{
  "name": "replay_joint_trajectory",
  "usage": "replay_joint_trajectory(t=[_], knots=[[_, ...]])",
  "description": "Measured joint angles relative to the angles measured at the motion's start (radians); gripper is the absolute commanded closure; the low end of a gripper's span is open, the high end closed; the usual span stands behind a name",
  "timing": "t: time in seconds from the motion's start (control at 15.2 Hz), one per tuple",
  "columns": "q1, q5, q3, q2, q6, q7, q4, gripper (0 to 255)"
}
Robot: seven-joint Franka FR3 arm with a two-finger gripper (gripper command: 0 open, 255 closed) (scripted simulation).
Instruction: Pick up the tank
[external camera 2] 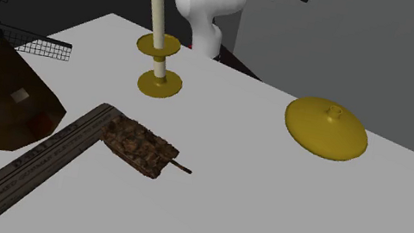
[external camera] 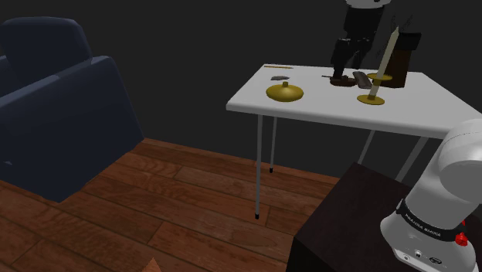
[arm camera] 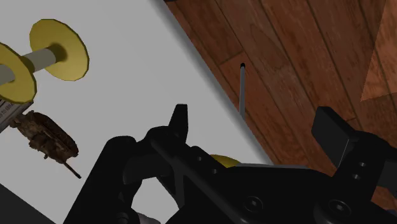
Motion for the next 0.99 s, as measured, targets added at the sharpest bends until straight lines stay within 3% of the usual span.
replay_joint_trajectory(t=[0.26, 0.99], knots=[[-0.006, -0.022, -0.055, 0.019, 0.021, -0.068, -0.002, 0], [-0.023, -0.108, -0.359, 0.208, 0.116, -0.457, 0.091, 0]])
